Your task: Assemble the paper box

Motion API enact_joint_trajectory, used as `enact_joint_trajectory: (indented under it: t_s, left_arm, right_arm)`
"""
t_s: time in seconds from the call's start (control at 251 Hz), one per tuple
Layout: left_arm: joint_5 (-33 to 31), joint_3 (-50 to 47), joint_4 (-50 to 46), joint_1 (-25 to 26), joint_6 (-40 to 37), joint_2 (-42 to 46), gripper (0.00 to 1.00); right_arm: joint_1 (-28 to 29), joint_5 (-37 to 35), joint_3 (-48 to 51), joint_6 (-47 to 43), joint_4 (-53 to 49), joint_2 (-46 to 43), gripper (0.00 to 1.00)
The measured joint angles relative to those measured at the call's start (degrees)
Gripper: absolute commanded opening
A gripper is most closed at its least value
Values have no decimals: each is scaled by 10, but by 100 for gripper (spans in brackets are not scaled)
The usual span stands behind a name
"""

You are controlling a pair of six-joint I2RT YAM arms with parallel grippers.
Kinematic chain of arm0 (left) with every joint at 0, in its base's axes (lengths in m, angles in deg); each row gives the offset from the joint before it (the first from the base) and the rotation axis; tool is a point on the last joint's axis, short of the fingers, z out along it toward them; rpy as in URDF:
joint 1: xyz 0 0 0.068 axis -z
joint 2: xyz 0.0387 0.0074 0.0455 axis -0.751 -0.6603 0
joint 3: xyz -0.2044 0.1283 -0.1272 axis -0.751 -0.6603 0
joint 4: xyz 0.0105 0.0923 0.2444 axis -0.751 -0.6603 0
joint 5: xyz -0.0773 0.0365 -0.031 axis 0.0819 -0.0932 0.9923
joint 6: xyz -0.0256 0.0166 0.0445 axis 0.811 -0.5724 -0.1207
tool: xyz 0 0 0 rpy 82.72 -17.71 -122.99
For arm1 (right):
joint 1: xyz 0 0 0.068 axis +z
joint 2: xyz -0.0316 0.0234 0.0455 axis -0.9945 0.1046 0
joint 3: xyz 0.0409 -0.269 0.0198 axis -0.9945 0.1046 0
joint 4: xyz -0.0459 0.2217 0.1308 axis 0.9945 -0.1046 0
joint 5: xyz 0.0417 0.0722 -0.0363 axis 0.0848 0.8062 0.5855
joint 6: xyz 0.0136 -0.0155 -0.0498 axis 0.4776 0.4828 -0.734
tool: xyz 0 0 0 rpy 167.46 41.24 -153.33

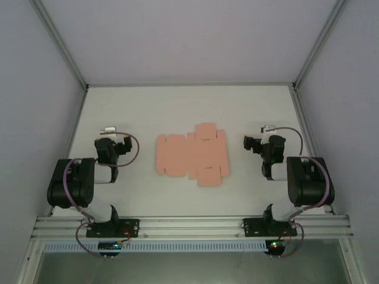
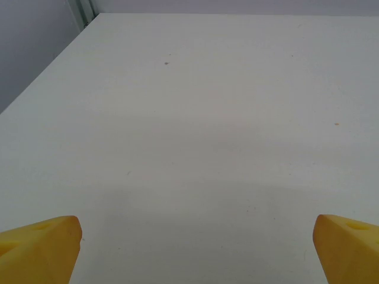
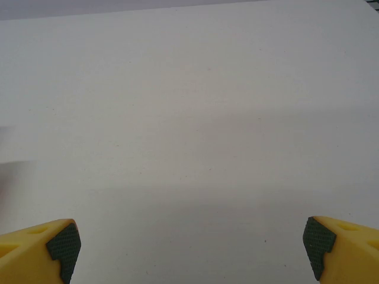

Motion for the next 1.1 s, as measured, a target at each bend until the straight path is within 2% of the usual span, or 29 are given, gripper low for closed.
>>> enact_joint_trajectory:
  t_s: [0.794, 0.922, 1.098]
  left_arm:
    - [0, 0, -2, 0, 0, 0, 100]
    - [0, 26, -60, 0, 0, 22, 100]
    - [0, 94, -175, 0, 11, 98, 100]
  right_arm:
    - [0, 0, 0, 0, -1, 0, 99]
    - [0, 0, -5, 2, -36, -21, 99]
    - [4, -35, -67, 9, -160, -103, 99]
